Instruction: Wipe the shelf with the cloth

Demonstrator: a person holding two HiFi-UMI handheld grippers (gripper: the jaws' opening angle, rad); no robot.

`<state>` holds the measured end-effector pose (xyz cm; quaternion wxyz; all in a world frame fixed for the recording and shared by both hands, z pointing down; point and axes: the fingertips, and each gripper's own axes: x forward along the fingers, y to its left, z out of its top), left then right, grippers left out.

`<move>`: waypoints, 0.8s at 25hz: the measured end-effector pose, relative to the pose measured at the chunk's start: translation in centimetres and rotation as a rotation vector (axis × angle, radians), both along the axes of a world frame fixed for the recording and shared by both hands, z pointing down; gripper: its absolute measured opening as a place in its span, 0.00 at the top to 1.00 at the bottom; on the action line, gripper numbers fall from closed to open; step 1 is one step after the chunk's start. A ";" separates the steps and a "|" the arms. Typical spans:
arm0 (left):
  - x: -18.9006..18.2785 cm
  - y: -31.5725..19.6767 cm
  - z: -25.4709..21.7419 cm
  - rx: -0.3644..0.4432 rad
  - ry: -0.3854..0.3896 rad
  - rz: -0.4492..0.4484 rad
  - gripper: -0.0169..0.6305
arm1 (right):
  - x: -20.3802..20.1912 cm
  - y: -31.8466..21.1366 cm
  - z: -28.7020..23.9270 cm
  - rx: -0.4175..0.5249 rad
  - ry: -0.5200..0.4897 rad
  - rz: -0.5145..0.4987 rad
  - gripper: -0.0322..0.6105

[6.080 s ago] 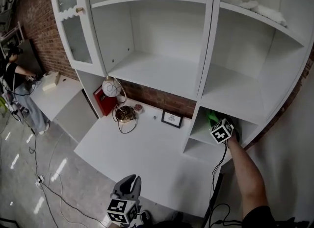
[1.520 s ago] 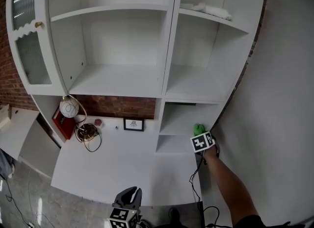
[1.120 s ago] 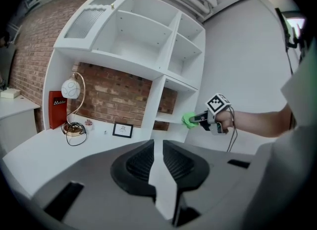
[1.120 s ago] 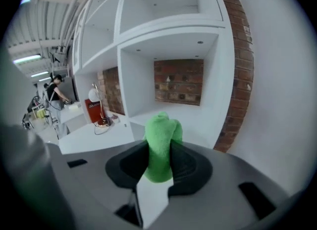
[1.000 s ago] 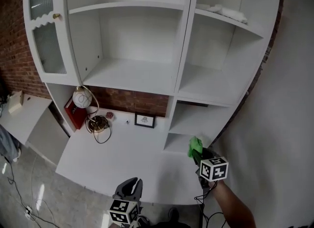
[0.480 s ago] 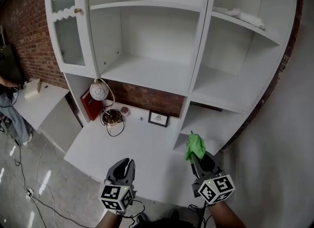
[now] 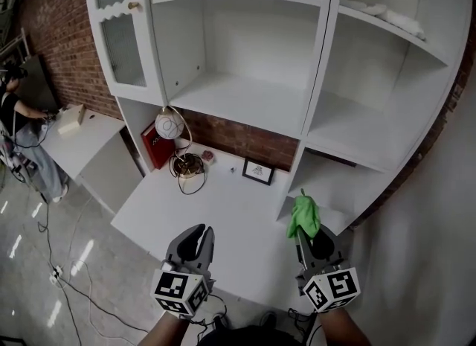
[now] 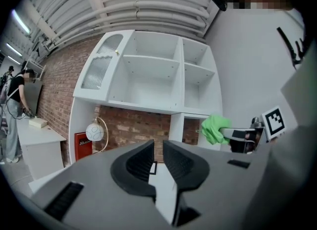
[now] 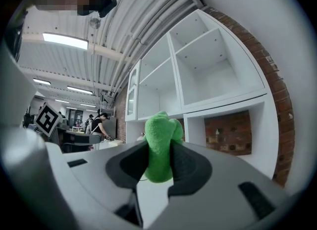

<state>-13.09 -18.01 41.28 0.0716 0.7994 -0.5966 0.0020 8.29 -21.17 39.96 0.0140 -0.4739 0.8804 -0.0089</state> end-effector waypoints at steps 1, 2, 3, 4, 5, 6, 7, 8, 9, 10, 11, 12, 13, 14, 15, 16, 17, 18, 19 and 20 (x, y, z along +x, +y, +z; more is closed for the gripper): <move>0.1 0.0 0.0 -0.001 -0.009 0.000 0.89 | 0.0 0.0 0.0 0.010 0.010 -0.003 0.78; 0.3 0.0 0.1 -0.001 -0.017 0.001 0.89 | 0.0 0.0 0.0 0.021 0.025 -0.002 0.78; 0.4 -0.1 0.3 -0.003 -0.023 0.002 0.89 | 0.0 0.0 0.0 0.032 0.043 0.000 0.78; 0.6 -0.1 0.4 -0.005 -0.024 0.003 0.89 | 0.1 0.0 0.1 0.041 0.060 0.001 0.78; 0.7 -0.2 0.5 -0.007 -0.023 0.002 0.89 | 0.2 -0.1 0.1 0.047 0.074 0.001 0.78; 0.9 -0.3 0.6 -0.009 -0.020 0.001 0.89 | 0.3 -0.1 0.1 0.050 0.080 0.000 0.78; 1.1 -0.3 0.6 -0.011 -0.018 0.000 0.89 | 0.5 0.0 0.1 0.052 0.082 0.000 0.78; 1.3 -0.4 0.6 -0.011 -0.018 0.001 0.89 | 0.7 0.0 0.0 0.054 0.084 0.001 0.78; 1.4 -0.4 0.6 -0.010 -0.018 0.003 0.89 | 0.9 0.0 0.0 0.057 0.087 0.002 0.78; 1.6 -0.5 0.6 -0.009 -0.017 0.005 0.89 | 1.0 0.0 -0.1 0.060 0.091 0.004 0.78; 1.7 -0.5 0.5 -0.008 -0.014 0.007 0.89 | 1.2 -0.1 -0.1 0.062 0.094 0.006 0.78; 1.9 -0.6 0.4 -0.007 -0.010 0.009 0.89 | 1.3 -0.1 -0.1 0.063 0.098 0.007 0.78; 2.0 -0.6 0.3 -0.006 -0.005 0.010 0.89 | 1.4 -0.2 -0.1 0.062 0.099 0.007 0.78; 2.2 -0.7 0.2 -0.005 -0.001 0.011 0.89 | 1.5 -0.3 -0.2 0.062 0.100 0.007 0.78; 2.3 -0.7 0.2 -0.004 0.001 0.011 0.89 | 1.6 -0.3 -0.2 0.062 0.099 0.007 0.78; 2.4 -0.8 0.2 -0.004 0.002 0.011 0.89 | 1.7 -0.4 -0.3 0.063 0.097 0.008 0.78; 2.5 -0.8 0.3 -0.005 0.003 0.011 0.89 | 1.7 -0.4 -0.4 0.064 0.096 0.007 0.78; 2.6 -0.8 0.3 -0.006 0.002 0.011 0.89 | 1.8 -0.4 -0.4 0.064 0.095 0.007 0.78; 2.7 -0.9 0.4 -0.007 0.002 0.011 0.89 | 1.9 -0.4 -0.4 0.064 0.095 0.008 0.78; 2.7 -0.9 0.5 -0.009 0.001 0.011 0.89 | 2.0 -0.5 -0.4 0.062 0.094 0.008 0.78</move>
